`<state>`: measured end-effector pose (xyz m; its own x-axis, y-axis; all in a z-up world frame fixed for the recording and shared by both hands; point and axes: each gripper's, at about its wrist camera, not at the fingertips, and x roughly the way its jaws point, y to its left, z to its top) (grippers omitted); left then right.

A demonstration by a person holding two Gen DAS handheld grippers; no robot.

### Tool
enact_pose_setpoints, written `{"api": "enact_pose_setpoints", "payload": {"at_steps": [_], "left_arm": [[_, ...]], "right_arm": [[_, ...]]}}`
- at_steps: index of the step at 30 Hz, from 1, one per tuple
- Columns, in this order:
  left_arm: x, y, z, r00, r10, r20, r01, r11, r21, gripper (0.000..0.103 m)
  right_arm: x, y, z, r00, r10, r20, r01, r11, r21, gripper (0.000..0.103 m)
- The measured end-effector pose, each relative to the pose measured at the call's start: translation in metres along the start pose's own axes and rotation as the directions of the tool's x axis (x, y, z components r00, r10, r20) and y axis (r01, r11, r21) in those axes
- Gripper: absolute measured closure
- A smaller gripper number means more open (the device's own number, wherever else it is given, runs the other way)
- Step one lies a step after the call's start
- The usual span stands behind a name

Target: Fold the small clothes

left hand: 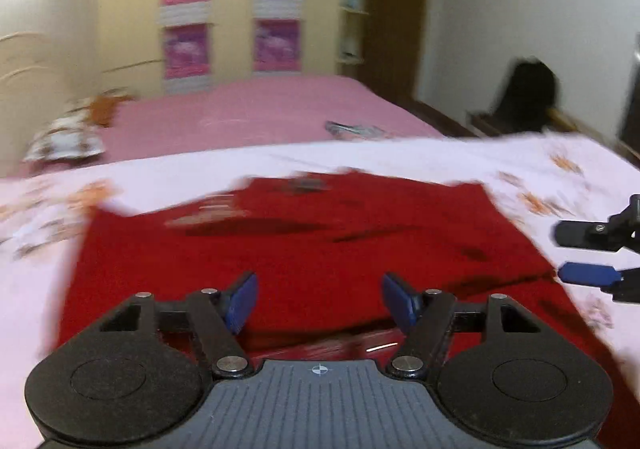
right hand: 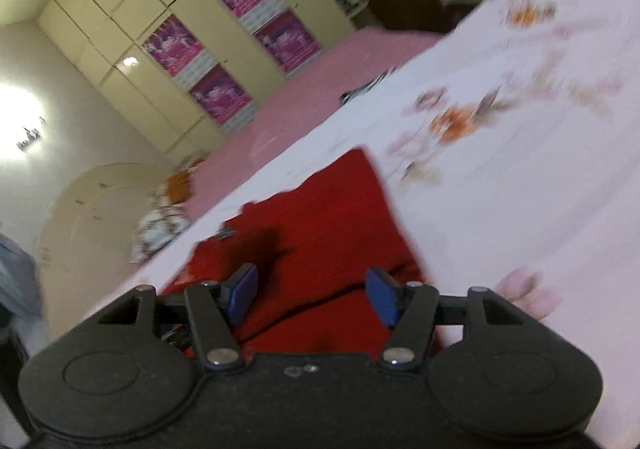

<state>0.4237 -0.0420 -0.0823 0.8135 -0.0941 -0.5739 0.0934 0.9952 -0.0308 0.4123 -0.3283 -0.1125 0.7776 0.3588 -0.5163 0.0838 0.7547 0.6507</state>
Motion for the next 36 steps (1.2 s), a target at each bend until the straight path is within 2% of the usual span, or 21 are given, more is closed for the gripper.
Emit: {"api": "enact_pose_setpoints", "payload": {"at_steps": [1, 3, 5, 8, 9, 11, 12, 13, 15, 19, 21, 23, 24, 25, 28, 30, 32, 33, 34, 36], "left_arm": [[-0.009, 0.024, -0.007, 0.997, 0.076, 0.007, -0.076, 0.997, -0.007, 0.034], [-0.01, 0.065, -0.021, 0.984, 0.176, -0.014, -0.176, 0.984, -0.028, 0.034], [-0.015, 0.1, -0.034, 0.973, 0.225, -0.056, -0.229, 0.971, -0.072, 0.035], [-0.012, 0.128, -0.05, 0.964, 0.251, -0.087, -0.258, 0.963, -0.082, 0.035], [-0.014, 0.135, -0.054, 0.964, 0.248, -0.094, -0.256, 0.963, -0.084, 0.035], [-0.01, 0.137, -0.057, 0.968, 0.238, -0.086, -0.245, 0.966, -0.088, 0.035], [-0.007, 0.136, -0.057, 0.967, 0.237, -0.089, -0.245, 0.965, -0.089, 0.036], [-0.005, 0.136, -0.059, 0.967, 0.238, -0.091, -0.245, 0.965, -0.089, 0.036], [0.009, 0.135, -0.055, 0.964, 0.245, -0.1, -0.254, 0.964, -0.081, 0.036], [0.018, 0.14, -0.052, 0.968, 0.231, -0.097, -0.238, 0.968, -0.076, 0.061], [0.022, 0.141, -0.051, 0.97, 0.221, -0.1, -0.23, 0.969, -0.086, 0.062], [0.027, 0.139, -0.05, 0.974, 0.201, -0.101, -0.209, 0.975, -0.071, 0.073], [0.028, 0.139, -0.049, 0.978, 0.182, -0.103, -0.189, 0.98, -0.067, 0.086], [0.029, 0.137, -0.048, 0.98, 0.171, -0.101, -0.178, 0.982, -0.061, 0.097], [0.025, 0.127, -0.044, 0.981, 0.179, -0.075, -0.18, 0.984, -0.012, 0.098], [0.022, 0.124, -0.043, 0.984, 0.167, -0.066, -0.168, 0.986, -0.007, 0.098], [0.021, 0.121, -0.044, 0.985, 0.162, -0.068, -0.162, 0.987, -0.003, 0.098], [0.021, 0.12, -0.045, 0.984, 0.163, -0.071, -0.163, 0.987, -0.003, 0.098], [0.021, 0.119, -0.047, 0.984, 0.165, -0.074, -0.165, 0.986, -0.004, 0.098], [0.022, 0.12, -0.049, 0.983, 0.164, -0.079, -0.166, 0.986, -0.021, 0.098]], "right_arm": [[0.009, -0.001, 0.0, 0.999, 0.032, -0.02, -0.032, 0.999, 0.035, 0.043], [0.025, 0.004, 0.0, 0.997, 0.062, -0.048, -0.059, 0.996, 0.06, 0.043], [0.044, 0.012, -0.002, 0.995, 0.038, -0.089, -0.034, 0.998, 0.047, 0.044], [0.061, 0.018, -0.006, 0.991, -0.007, -0.132, 0.013, 0.999, 0.047, 0.045], [0.064, 0.019, -0.008, 0.991, -0.004, -0.131, 0.01, 0.999, 0.047, 0.046], [0.067, 0.021, -0.009, 0.993, -0.002, -0.117, 0.007, 0.999, 0.039, 0.056], [0.068, 0.021, -0.009, 0.994, -0.001, -0.109, 0.005, 0.999, 0.037, 0.067], [0.07, 0.021, -0.009, 0.994, -0.009, -0.107, 0.013, 0.999, 0.034, 0.074], [0.075, 0.018, -0.008, 0.992, -0.043, -0.118, 0.047, 0.998, 0.034, 0.075], [0.072, 0.016, -0.009, 0.994, -0.045, -0.095, 0.051, 0.997, 0.055, 0.068], [0.079, 0.014, -0.009, 0.992, -0.044, -0.116, 0.052, 0.996, 0.071, 0.068], [0.082, 0.018, -0.009, 0.992, -0.055, -0.117, 0.06, 0.997, 0.04, 0.068], [0.083, 0.02, -0.009, 0.991, -0.066, -0.115, 0.068, 0.998, 0.018, 0.077], [0.084, 0.023, -0.009, 0.99, -0.081, -0.112, 0.08, 0.997, -0.019, 0.092], [0.073, 0.038, -0.003, 0.995, -0.094, -0.045, 0.086, 0.985, -0.149, 0.092], [0.058, 0.052, 0.005, 0.995, -0.095, 0.013, 0.095, 0.961, -0.259, 0.092], [0.043, 0.059, 0.013, 0.996, -0.082, 0.038, 0.09, 0.942, -0.323, 0.092], [0.041, 0.059, 0.016, 0.997, -0.08, 0.016, 0.081, 0.942, -0.326, 0.09], [0.043, 0.055, 0.019, 0.996, -0.083, -0.033, 0.069, 0.948, -0.31, 0.08], [0.057, 0.04, 0.019, 0.983, -0.101, -0.151, 0.065, 0.972, -0.228, 0.075]]}}
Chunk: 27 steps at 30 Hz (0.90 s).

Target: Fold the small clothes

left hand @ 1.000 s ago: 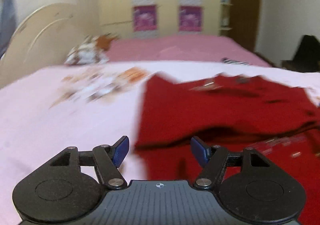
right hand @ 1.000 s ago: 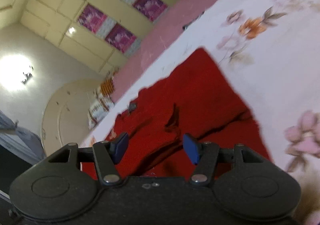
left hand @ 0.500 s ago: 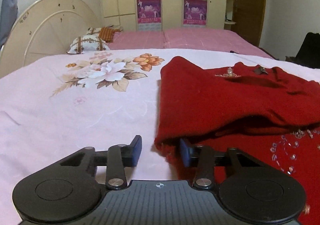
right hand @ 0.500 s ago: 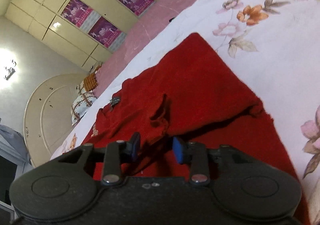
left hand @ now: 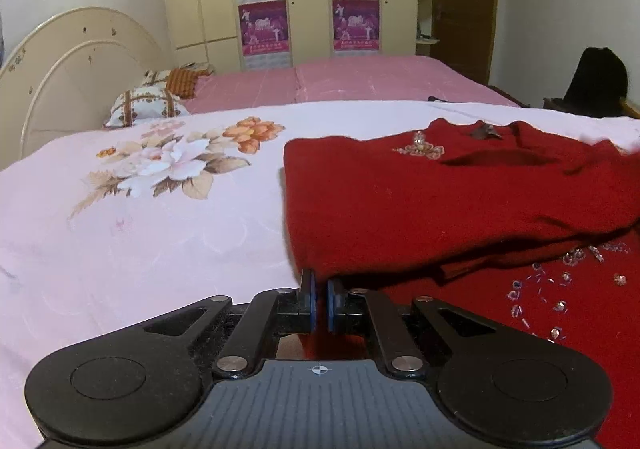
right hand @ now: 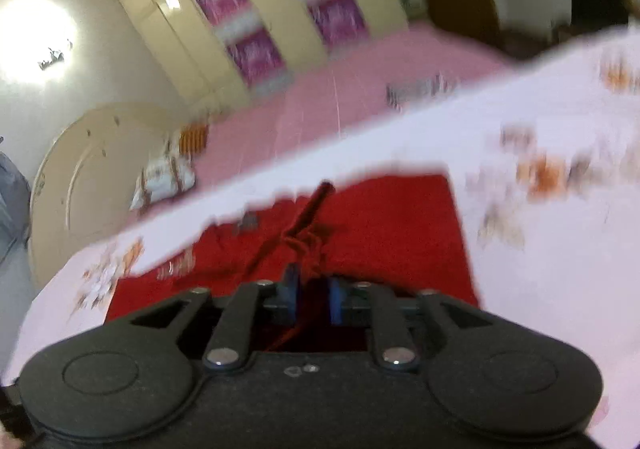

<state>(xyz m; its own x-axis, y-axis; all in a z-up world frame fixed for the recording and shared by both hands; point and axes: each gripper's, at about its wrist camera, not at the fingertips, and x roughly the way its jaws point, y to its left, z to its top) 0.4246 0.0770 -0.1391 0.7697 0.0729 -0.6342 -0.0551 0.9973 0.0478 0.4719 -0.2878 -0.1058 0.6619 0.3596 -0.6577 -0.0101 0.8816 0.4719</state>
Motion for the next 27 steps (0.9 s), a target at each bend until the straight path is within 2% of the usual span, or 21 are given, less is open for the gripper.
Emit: {"api": "enact_pose_setpoints", "payload": {"at_steps": [2, 3, 4, 6, 9, 12, 14, 15, 17, 18, 22, 25, 27], "left_arm": [[-0.001, 0.002, 0.0, 1.0, 0.001, 0.001, -0.001, 1.0, -0.011, 0.098], [-0.002, 0.003, -0.001, 1.0, 0.001, 0.0, -0.001, 1.0, -0.013, 0.098], [-0.002, 0.005, -0.001, 1.0, -0.003, -0.003, 0.003, 1.0, -0.015, 0.098], [-0.007, 0.01, -0.001, 1.0, -0.022, -0.003, 0.022, 0.999, -0.038, 0.097], [-0.026, 0.02, -0.001, 0.996, -0.088, 0.018, 0.09, 0.984, -0.152, 0.097], [-0.045, 0.019, -0.005, 0.982, -0.185, 0.049, 0.191, 0.939, -0.284, 0.097], [-0.044, 0.01, -0.008, 0.955, -0.292, 0.054, 0.292, 0.888, -0.355, 0.097], [-0.039, 0.002, -0.009, 0.948, -0.315, 0.04, 0.308, 0.881, -0.358, 0.097], [-0.024, -0.007, -0.011, 0.952, -0.306, -0.008, 0.281, 0.885, -0.37, 0.097], [-0.02, -0.006, -0.013, 0.95, -0.311, -0.003, 0.284, 0.872, -0.398, 0.097], [-0.005, 0.003, -0.018, 0.941, -0.339, 0.027, 0.303, 0.802, -0.514, 0.097], [0.012, 0.007, -0.024, 0.928, -0.373, 0.016, 0.31, 0.744, -0.591, 0.097], [0.018, 0.008, -0.026, 0.926, -0.376, 0.026, 0.306, 0.711, -0.633, 0.097]], "right_arm": [[0.018, -0.012, -0.015, 0.989, 0.035, -0.145, -0.022, 0.996, 0.091, 0.076], [0.018, -0.008, -0.02, 0.988, 0.062, -0.144, -0.05, 0.995, 0.091, 0.075], [0.009, -0.006, -0.026, 0.99, 0.082, -0.118, -0.073, 0.994, 0.076, 0.07], [-0.009, -0.007, -0.034, 0.992, 0.105, -0.067, -0.1, 0.992, 0.079, 0.066], [-0.028, -0.013, -0.036, 0.992, 0.126, -0.006, -0.125, 0.989, 0.084, 0.066], [-0.03, -0.014, -0.03, 0.993, 0.114, 0.035, -0.116, 0.989, 0.088, 0.066], [-0.033, -0.009, -0.027, 0.993, 0.081, 0.081, -0.087, 0.994, 0.072, 0.066], [-0.034, -0.008, -0.025, 0.993, 0.076, 0.093, -0.083, 0.994, 0.072, 0.066], [-0.037, -0.007, -0.026, 0.991, 0.082, 0.103, -0.09, 0.993, 0.08, 0.066], [-0.037, -0.007, -0.026, 0.991, 0.082, 0.104, -0.09, 0.993, 0.078, 0.066], [-0.037, -0.009, -0.029, 0.992, 0.072, 0.101, -0.078, 0.995, 0.065, 0.065], [-0.037, -0.015, -0.032, 0.992, 0.066, 0.104, -0.074, 0.994, 0.082, 0.064], [-0.038, -0.019, -0.032, 0.992, 0.067, 0.107, -0.077, 0.993, 0.093, 0.063]]}}
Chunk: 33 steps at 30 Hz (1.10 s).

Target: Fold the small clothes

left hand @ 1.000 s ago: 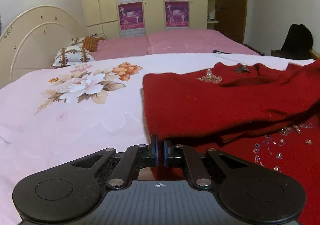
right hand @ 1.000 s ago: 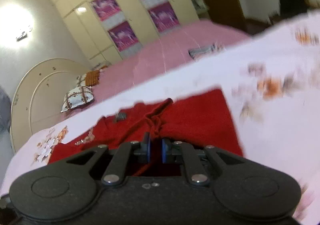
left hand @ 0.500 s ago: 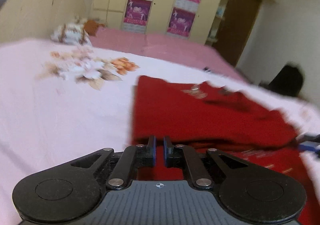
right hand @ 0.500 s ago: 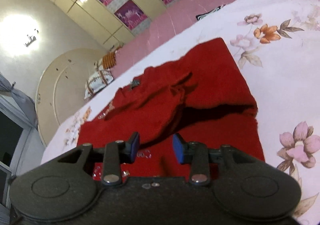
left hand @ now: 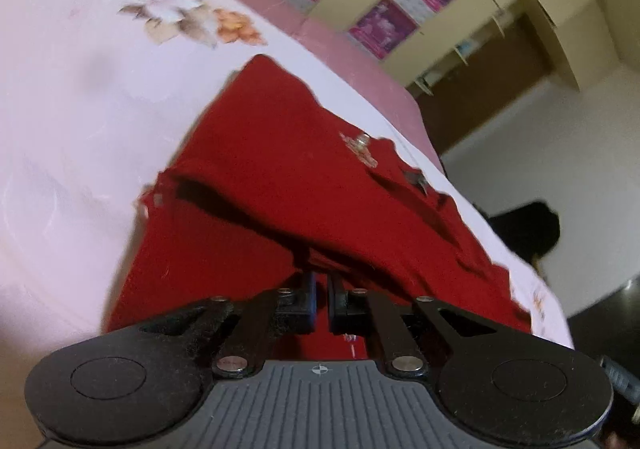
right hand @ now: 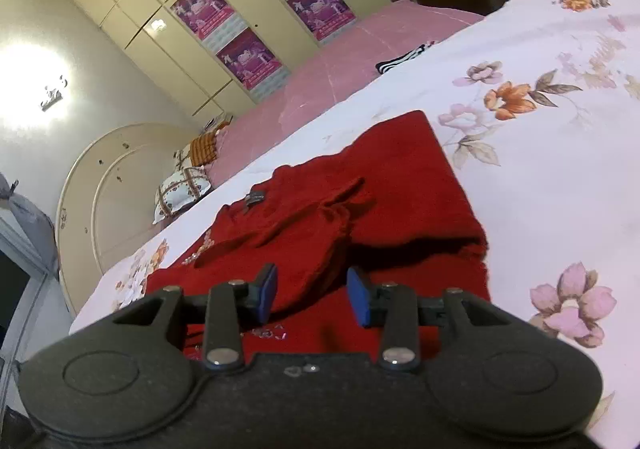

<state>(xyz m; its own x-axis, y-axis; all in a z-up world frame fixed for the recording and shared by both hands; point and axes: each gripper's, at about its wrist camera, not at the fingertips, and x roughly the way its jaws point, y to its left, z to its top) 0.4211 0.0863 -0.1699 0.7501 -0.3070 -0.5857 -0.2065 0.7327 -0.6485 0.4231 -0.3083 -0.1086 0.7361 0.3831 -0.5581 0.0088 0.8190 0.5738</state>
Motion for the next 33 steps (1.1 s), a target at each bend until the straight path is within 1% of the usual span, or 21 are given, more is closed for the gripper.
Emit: {"api": "enact_pose_setpoints", "payload": {"at_steps": [4, 5, 6, 7, 8, 9, 11, 16, 20, 22, 26, 27, 28, 29, 30, 31, 32, 33], "left_arm": [[0.001, 0.005, -0.001, 1.0, -0.023, 0.019, 0.024, 0.998, -0.057, 0.097], [0.0, 0.007, -0.002, 0.999, -0.036, 0.023, 0.037, 0.997, -0.073, 0.095], [-0.001, 0.008, -0.003, 0.999, -0.038, 0.027, 0.04, 0.996, -0.077, 0.079], [-0.002, 0.008, -0.004, 0.998, -0.055, 0.038, 0.058, 0.995, -0.079, 0.066], [-0.003, 0.008, -0.006, 0.996, -0.073, 0.052, 0.078, 0.993, -0.087, 0.062], [-0.004, 0.005, -0.006, 0.995, -0.075, 0.062, 0.08, 0.993, -0.086, 0.057], [-0.004, 0.002, -0.006, 0.995, -0.064, 0.073, 0.069, 0.995, -0.077, 0.057], [0.001, 0.003, -0.004, 0.994, -0.064, 0.087, 0.071, 0.994, -0.084, 0.057], [0.0, 0.002, -0.005, 0.994, -0.071, 0.087, 0.074, 0.997, -0.034, 0.057], [-0.002, 0.002, -0.006, 0.994, -0.064, 0.087, 0.066, 0.998, -0.013, 0.062], [-0.002, 0.002, -0.005, 0.994, -0.059, 0.088, 0.059, 0.998, 0.0, 0.063], [-0.002, 0.001, -0.006, 0.995, -0.055, 0.087, 0.055, 0.998, 0.009, 0.063], [-0.003, 0.001, -0.006, 0.995, -0.054, 0.087, 0.053, 0.999, 0.013, 0.063], [-0.003, 0.001, -0.006, 0.995, -0.055, 0.086, 0.054, 0.998, 0.012, 0.063], [-0.003, 0.001, -0.006, 0.995, -0.055, 0.085, 0.054, 0.998, 0.014, 0.063], [-0.003, 0.0, -0.006, 0.995, -0.055, 0.084, 0.054, 0.998, 0.02, 0.064], [-0.003, -0.001, -0.006, 0.995, -0.05, 0.082, 0.048, 0.998, 0.029, 0.066], [-0.003, -0.002, -0.006, 0.996, -0.044, 0.079, 0.04, 0.998, 0.042, 0.068]], "right_arm": [[-0.002, -0.003, 0.001, 1.0, 0.008, 0.012, -0.008, 1.0, -0.005, 0.059], [-0.002, -0.004, 0.001, 1.0, 0.009, 0.021, -0.009, 1.0, -0.005, 0.059], [-0.003, -0.005, 0.003, 1.0, 0.01, 0.03, -0.01, 1.0, 0.001, 0.059], [-0.004, -0.006, 0.004, 0.999, 0.013, 0.039, -0.013, 1.0, 0.006, 0.059], [-0.004, -0.008, 0.005, 0.999, 0.017, 0.048, -0.017, 1.0, 0.012, 0.059], [-0.004, -0.009, 0.006, 0.998, 0.018, 0.054, -0.019, 1.0, 0.015, 0.059], [-0.003, -0.009, 0.007, 0.998, 0.025, 0.06, -0.026, 1.0, 0.014, 0.059], [0.0, -0.006, 0.008, 0.997, 0.032, 0.067, -0.032, 0.999, 0.005, 0.059], [0.005, -0.008, 0.01, 0.997, 0.038, 0.066, -0.039, 0.999, 0.014, 0.059], [0.008, -0.009, 0.01, 0.997, 0.039, 0.064, -0.041, 0.999, 0.026, 0.062], [0.02, -0.008, 0.012, 0.998, 0.031, 0.057, -0.032, 0.999, 0.017, 0.067], [0.024, -0.007, 0.012, 0.998, 0.024, 0.051, -0.024, 1.0, 0.01, 0.07], [0.028, -0.004, 0.012, 0.999, -0.001, 0.045, 0.001, 1.0, -0.003, 0.075], [0.03, -0.001, 0.012, 0.999, -0.021, 0.04, 0.022, 0.999, -0.025, 0.078], [0.031, 0.0, 0.012, 0.999, -0.025, 0.039, 0.027, 0.999, -0.043, 0.085], [0.031, 0.002, 0.012, 0.999, -0.028, 0.037, 0.03, 0.998, -0.055, 0.089], [0.03, 0.004, 0.011, 0.999, -0.028, 0.039, 0.03, 0.997, -0.065, 0.096], [0.029, 0.006, 0.011, 0.999, -0.022, 0.048, 0.025, 0.997, -0.077, 0.097]]}}
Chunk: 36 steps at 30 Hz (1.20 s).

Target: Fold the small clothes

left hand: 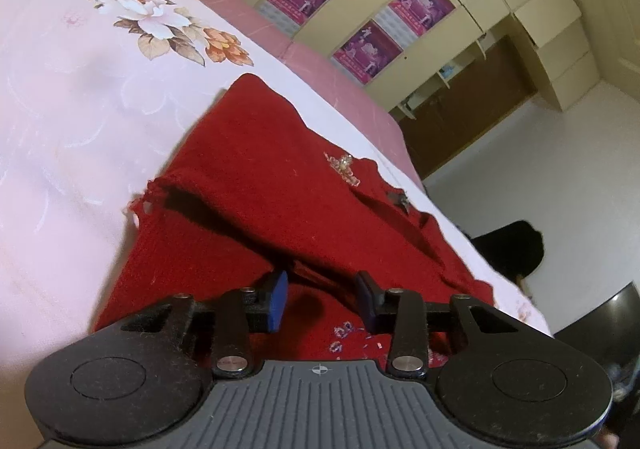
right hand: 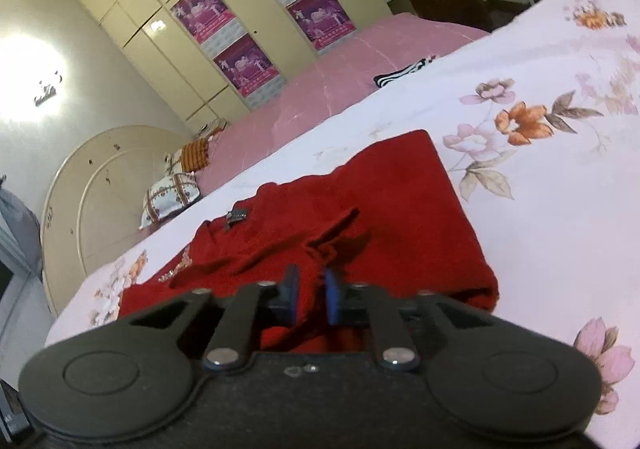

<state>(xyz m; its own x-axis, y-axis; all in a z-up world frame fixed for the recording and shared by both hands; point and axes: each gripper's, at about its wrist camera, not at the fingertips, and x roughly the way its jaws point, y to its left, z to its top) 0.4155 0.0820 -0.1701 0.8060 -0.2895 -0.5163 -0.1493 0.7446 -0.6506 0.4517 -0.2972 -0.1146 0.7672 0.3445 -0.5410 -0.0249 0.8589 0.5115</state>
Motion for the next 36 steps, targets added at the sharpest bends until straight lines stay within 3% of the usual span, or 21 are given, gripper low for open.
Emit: {"api": "enact_pose_setpoints", "payload": {"at_steps": [3, 11, 13, 15, 21, 25, 28, 34, 36], "left_arm": [[0.0, 0.0, 0.0, 1.0, 0.012, -0.006, -0.012, 1.0, 0.016, 0.074], [0.003, 0.001, 0.003, 0.999, 0.029, -0.018, -0.029, 0.999, -0.027, 0.074], [0.006, -0.001, 0.004, 0.998, 0.047, -0.031, -0.048, 0.999, -0.014, 0.09], [0.01, -0.004, 0.006, 0.996, 0.073, -0.045, -0.073, 0.997, 0.011, 0.099], [-0.002, -0.013, 0.011, 0.997, 0.07, -0.02, -0.067, 0.992, 0.11, 0.101], [-0.02, 0.001, 0.024, 0.995, 0.098, 0.032, -0.101, 0.99, 0.097, 0.101], [-0.023, 0.024, 0.024, 0.99, 0.137, 0.006, -0.138, 0.989, 0.061, 0.101], [-0.035, 0.021, 0.025, 0.995, 0.086, 0.05, -0.089, 0.995, 0.051, 0.101], [-0.034, 0.022, 0.023, 0.992, 0.117, 0.042, -0.119, 0.991, 0.062, 0.101]], "right_arm": [[-0.008, 0.007, 0.005, 0.998, 0.029, 0.049, -0.029, 0.999, -0.014, 0.097], [-0.019, 0.022, 0.022, 0.989, 0.092, 0.117, -0.091, 0.996, -0.02, 0.097], [-0.02, 0.022, 0.023, 0.988, 0.099, 0.122, -0.098, 0.995, -0.015, 0.097], [-0.021, 0.021, 0.024, 0.986, 0.111, 0.127, -0.113, 0.994, 0.006, 0.097], [-0.015, 0.015, 0.03, 0.988, 0.098, 0.122, -0.103, 0.994, 0.034, 0.097], [-0.019, 0.017, 0.034, 0.985, 0.113, 0.131, -0.116, 0.993, 0.02, 0.097], [-0.019, 0.014, 0.031, 0.988, 0.099, 0.116, -0.1, 0.995, 0.003, 0.097], [-0.014, 0.001, 0.024, 0.995, 0.067, 0.068, -0.069, 0.997, 0.025, 0.097], [-0.018, 0.002, 0.024, 0.993, 0.082, 0.082, -0.084, 0.996, 0.014, 0.097]]}}
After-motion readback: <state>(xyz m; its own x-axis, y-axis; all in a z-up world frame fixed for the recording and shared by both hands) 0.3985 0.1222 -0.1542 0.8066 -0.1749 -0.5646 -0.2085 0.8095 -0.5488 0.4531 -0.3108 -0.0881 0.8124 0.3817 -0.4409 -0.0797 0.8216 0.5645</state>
